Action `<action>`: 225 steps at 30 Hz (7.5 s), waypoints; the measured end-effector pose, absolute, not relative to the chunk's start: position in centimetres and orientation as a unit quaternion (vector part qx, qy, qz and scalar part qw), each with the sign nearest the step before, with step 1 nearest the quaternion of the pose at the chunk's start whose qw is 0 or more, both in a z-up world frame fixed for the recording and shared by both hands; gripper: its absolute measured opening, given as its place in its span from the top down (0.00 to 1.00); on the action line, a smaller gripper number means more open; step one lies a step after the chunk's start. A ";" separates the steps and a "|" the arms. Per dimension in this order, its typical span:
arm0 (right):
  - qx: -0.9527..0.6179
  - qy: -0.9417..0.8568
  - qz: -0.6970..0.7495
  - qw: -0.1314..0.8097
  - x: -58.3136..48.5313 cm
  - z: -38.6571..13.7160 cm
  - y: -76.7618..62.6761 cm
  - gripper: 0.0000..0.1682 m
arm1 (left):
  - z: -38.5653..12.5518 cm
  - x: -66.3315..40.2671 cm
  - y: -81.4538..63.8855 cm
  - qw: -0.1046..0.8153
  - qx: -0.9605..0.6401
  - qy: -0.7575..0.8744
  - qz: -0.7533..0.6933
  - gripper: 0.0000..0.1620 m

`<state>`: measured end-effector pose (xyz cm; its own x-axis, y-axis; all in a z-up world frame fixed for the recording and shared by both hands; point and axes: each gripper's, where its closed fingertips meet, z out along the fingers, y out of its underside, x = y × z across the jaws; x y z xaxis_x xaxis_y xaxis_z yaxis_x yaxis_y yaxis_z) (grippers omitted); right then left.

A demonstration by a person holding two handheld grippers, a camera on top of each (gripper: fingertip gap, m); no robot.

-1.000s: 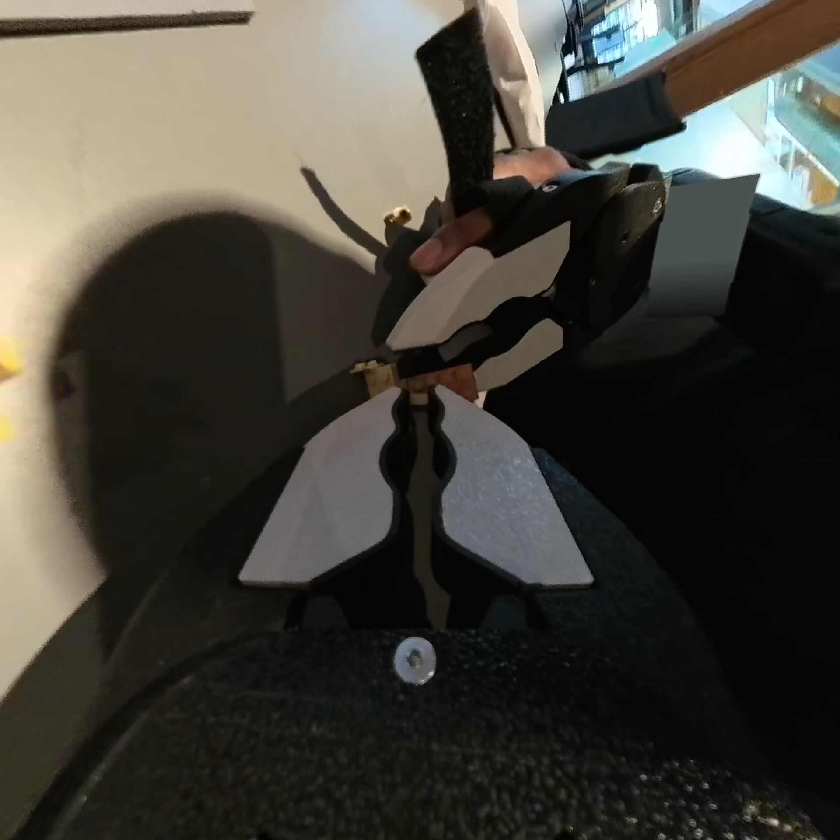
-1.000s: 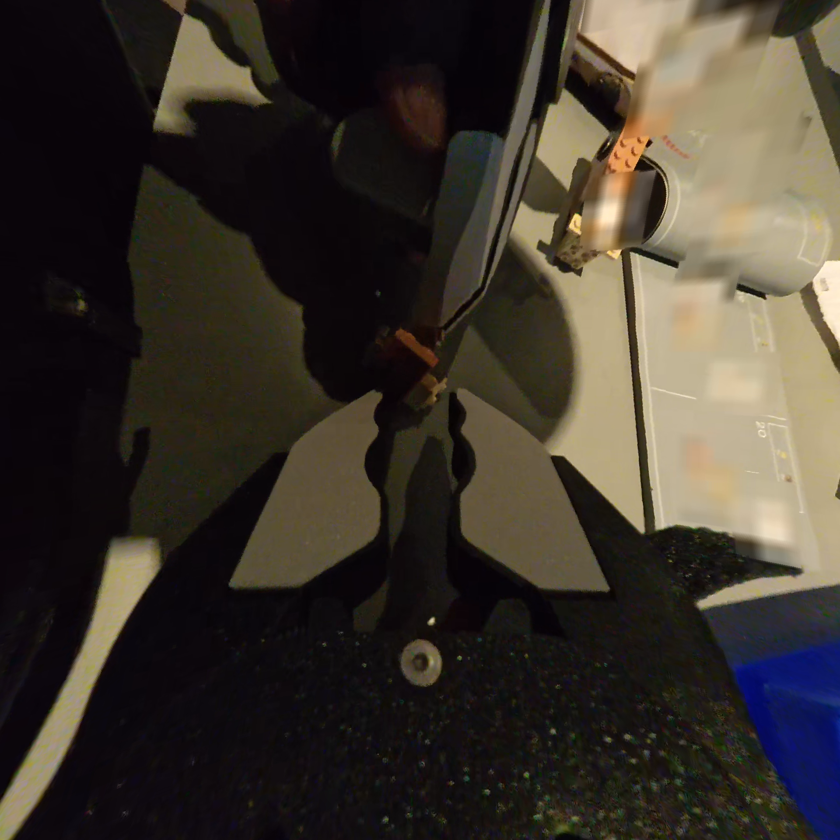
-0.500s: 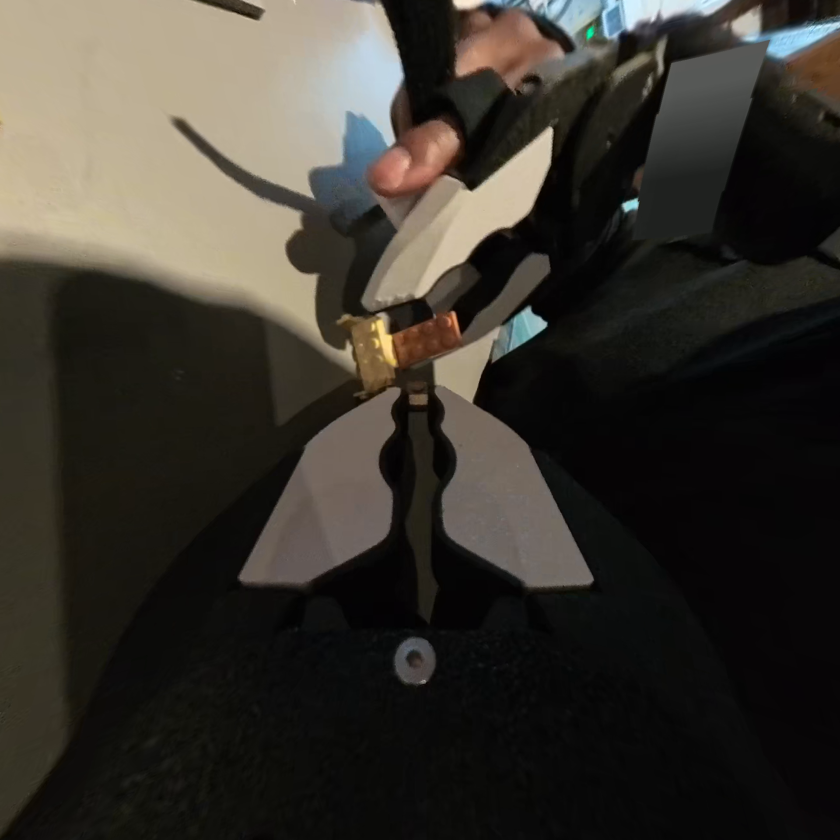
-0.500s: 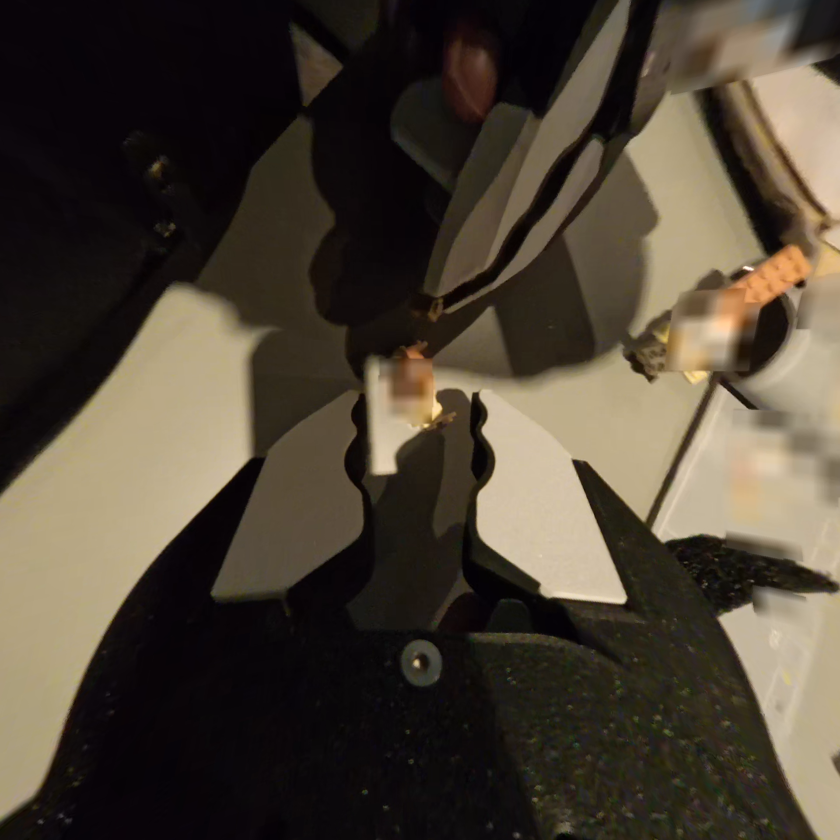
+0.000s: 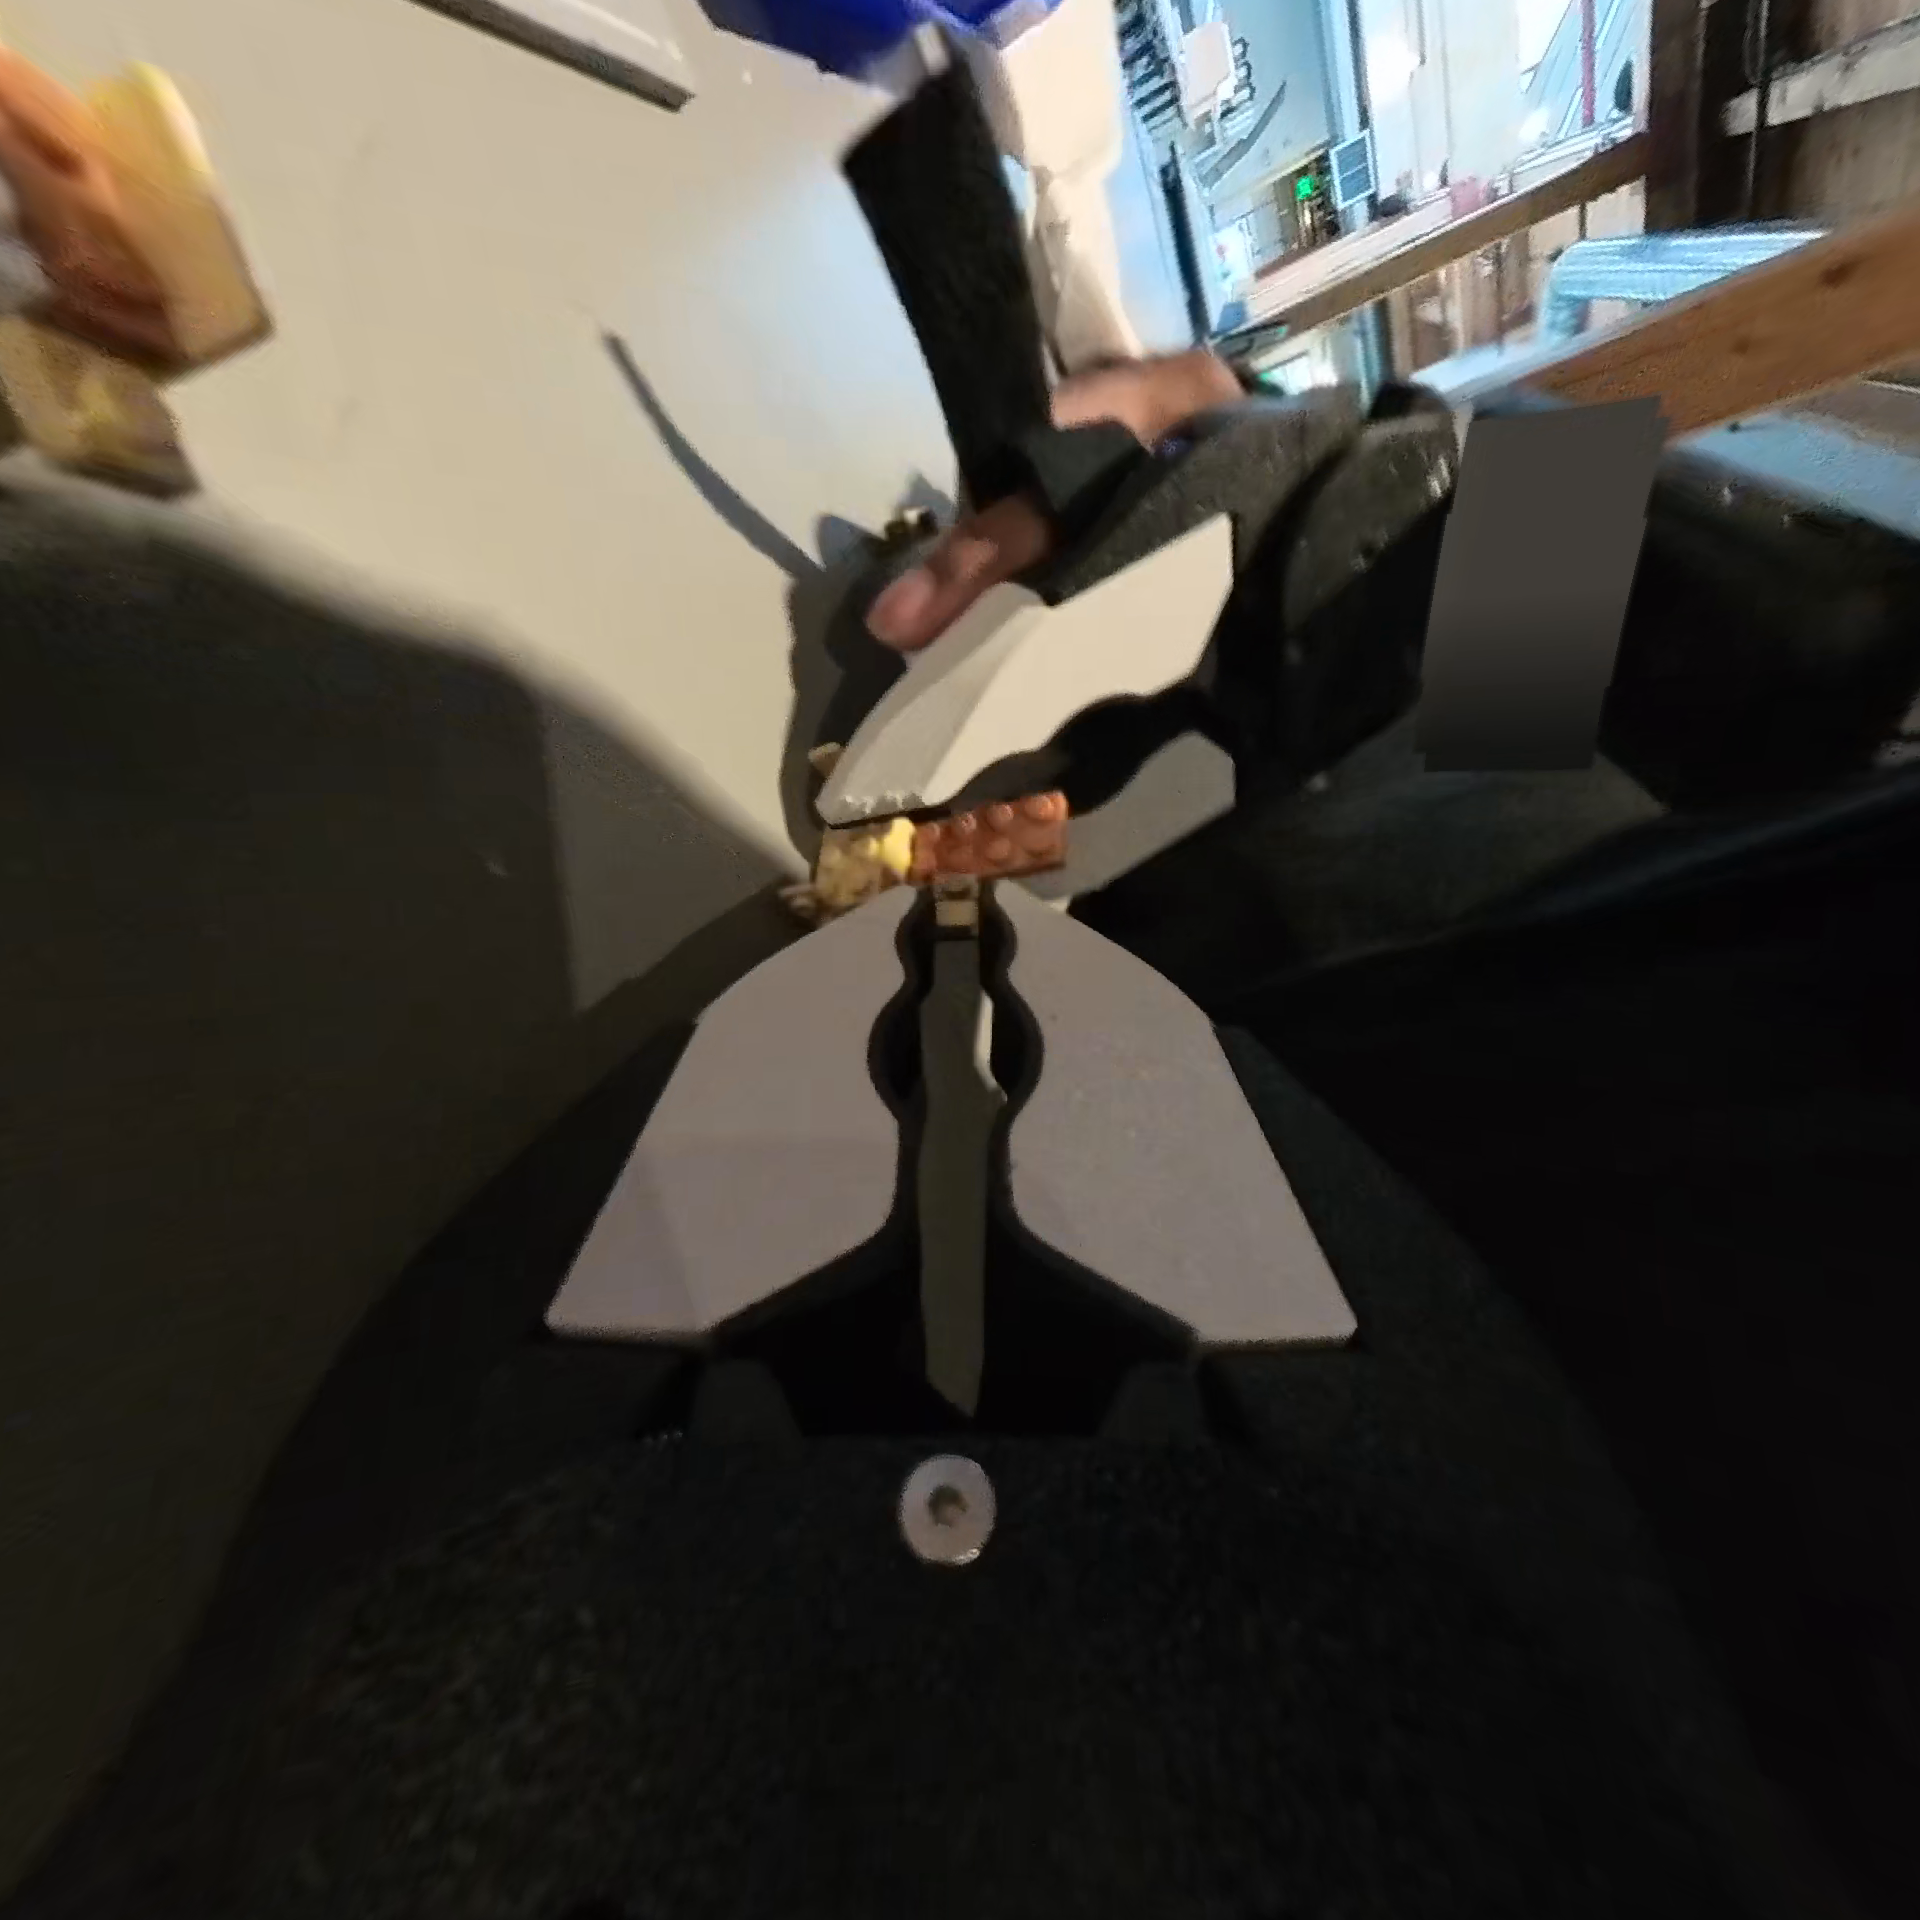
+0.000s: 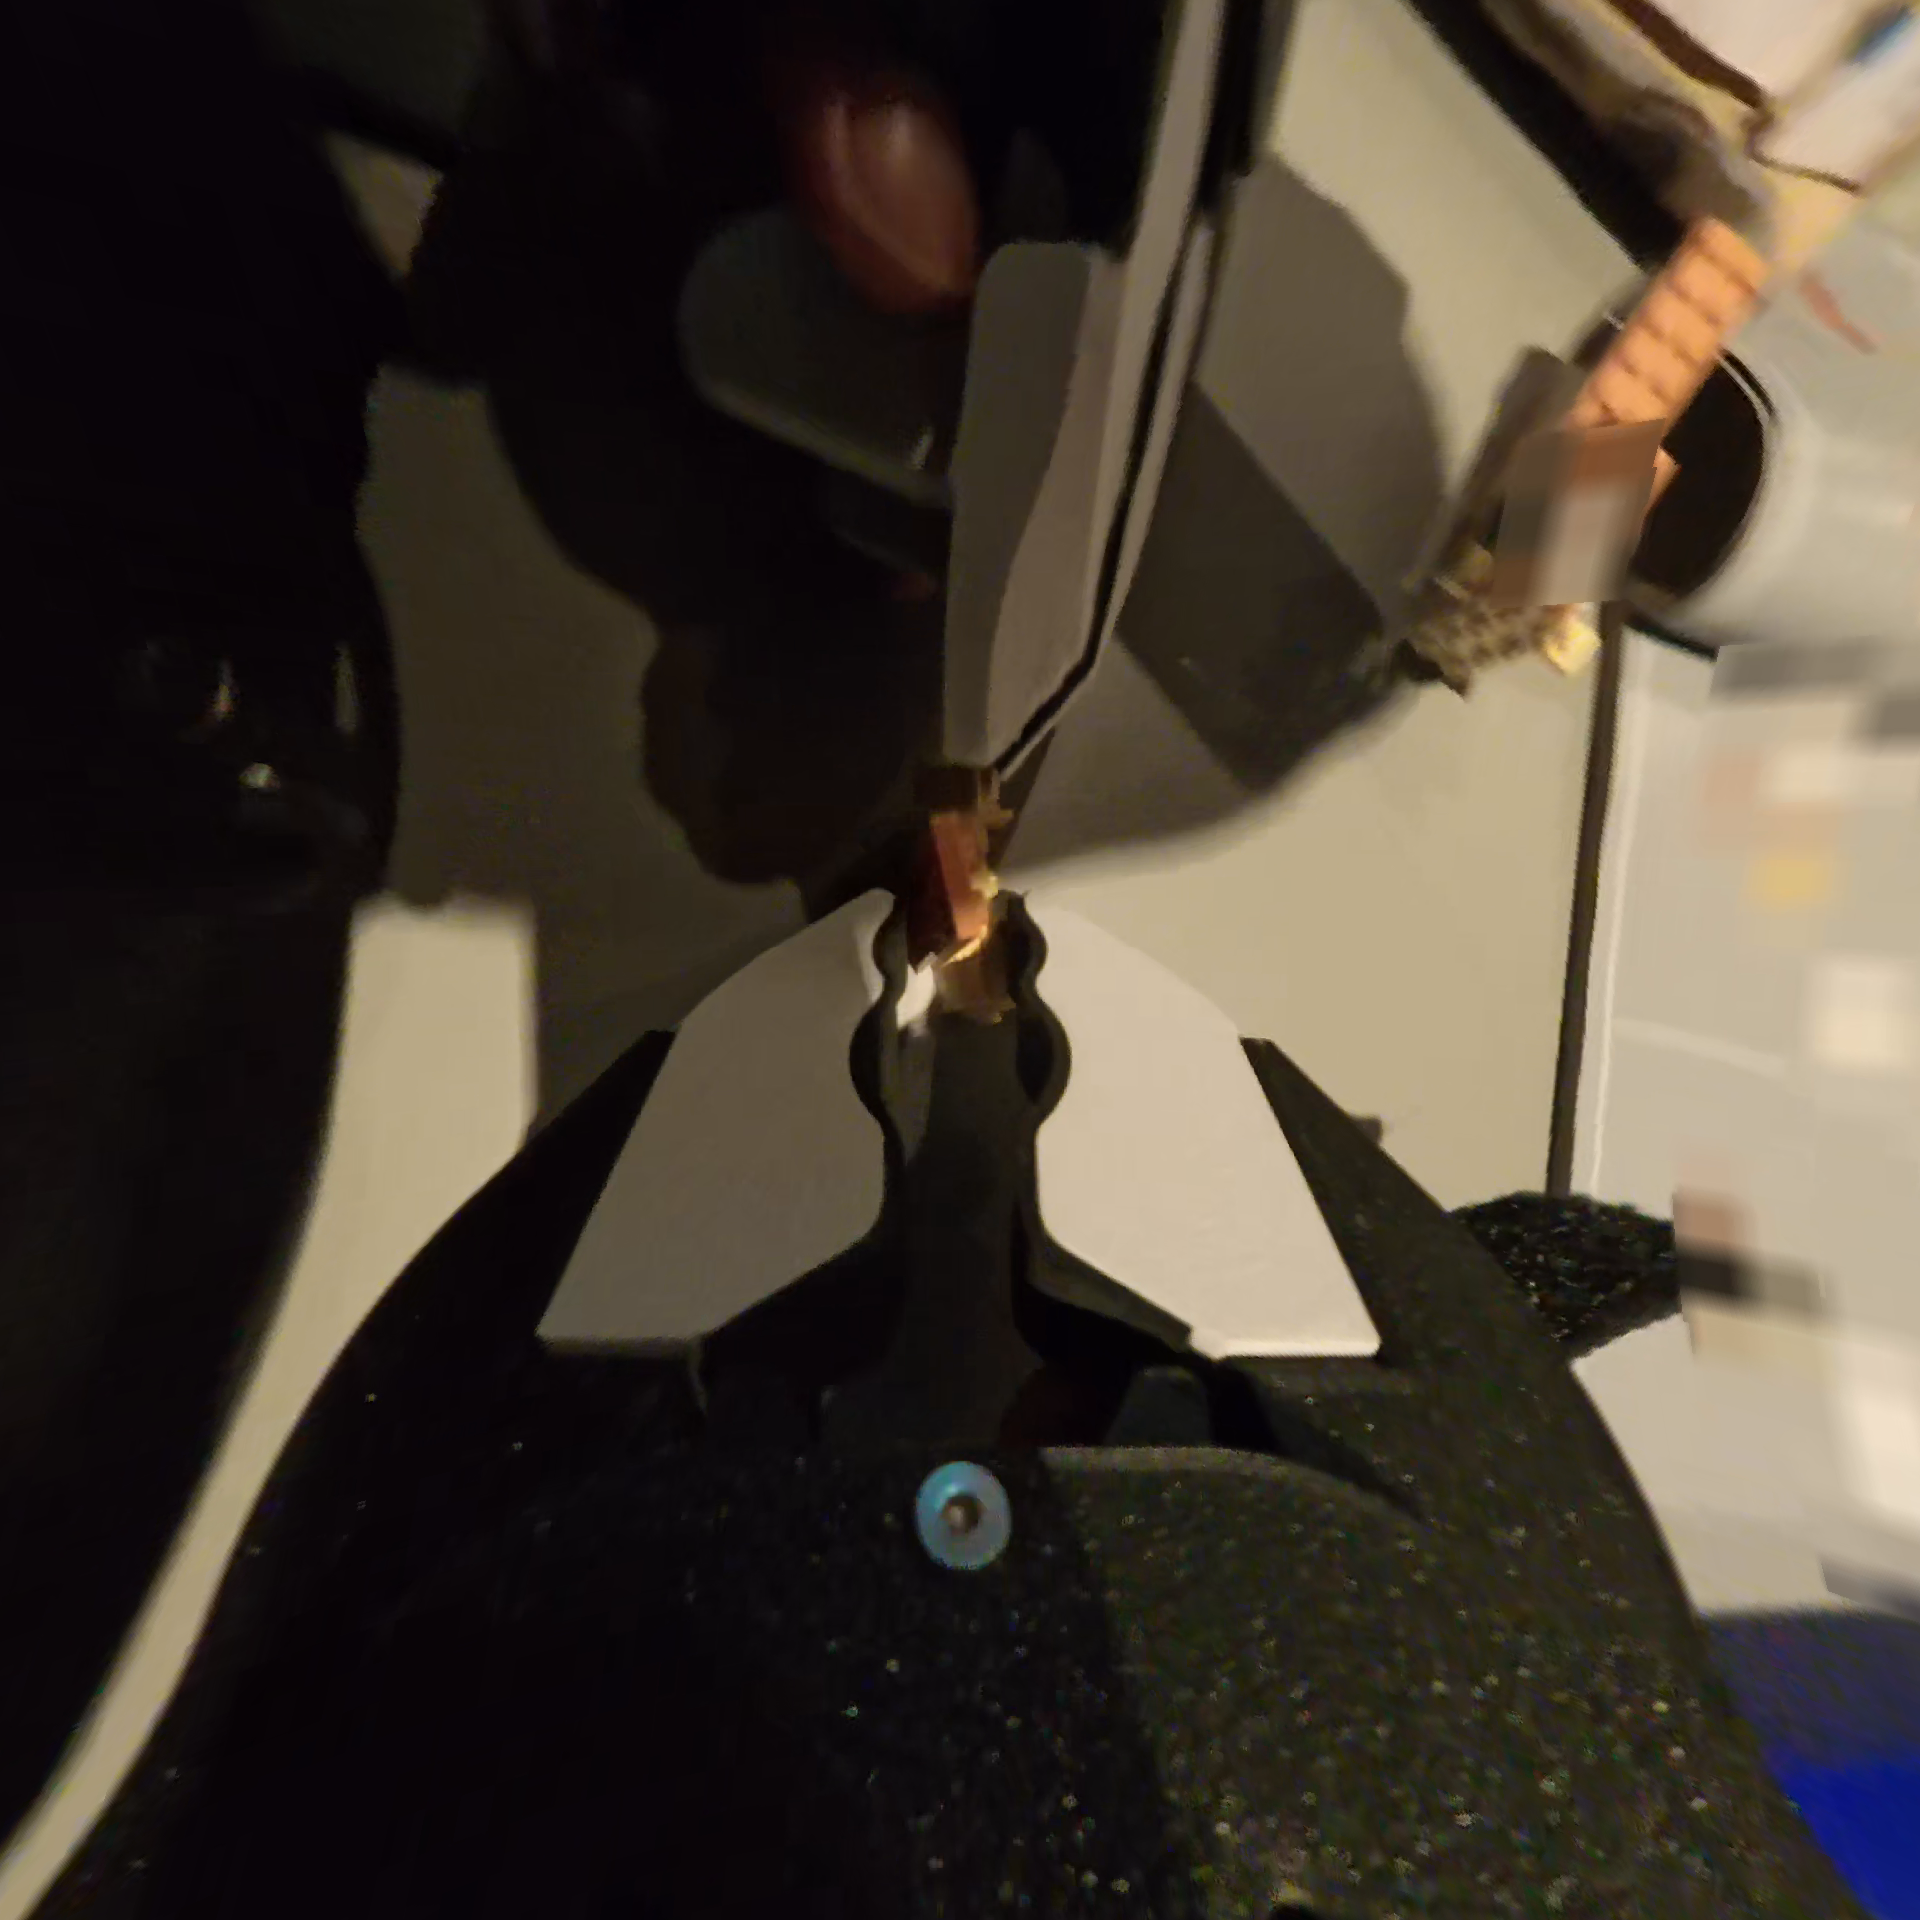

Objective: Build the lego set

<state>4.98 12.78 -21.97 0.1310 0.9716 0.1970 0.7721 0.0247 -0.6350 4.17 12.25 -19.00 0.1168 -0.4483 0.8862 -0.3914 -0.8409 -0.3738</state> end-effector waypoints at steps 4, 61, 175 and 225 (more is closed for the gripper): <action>-0.719 -0.584 0.146 0.348 5.1 -21.9 13.0 0.89 | -19.2 4.8 12.5 0.008 -0.757 0.268 -0.596 0.96; -0.692 -0.583 0.123 0.408 4.7 -21.1 13.0 0.89 | -19.6 5.3 12.6 0.036 -0.793 0.305 -0.527 0.94; -0.713 -0.563 0.136 0.396 4.5 -21.2 13.9 0.91 | -20.6 4.8 13.4 0.321 -0.502 0.772 -0.222 0.91; -0.716 -0.552 0.183 0.386 4.4 -20.8 13.6 0.79 | -21.1 3.9 13.5 0.305 -0.550 0.728 -0.274 0.86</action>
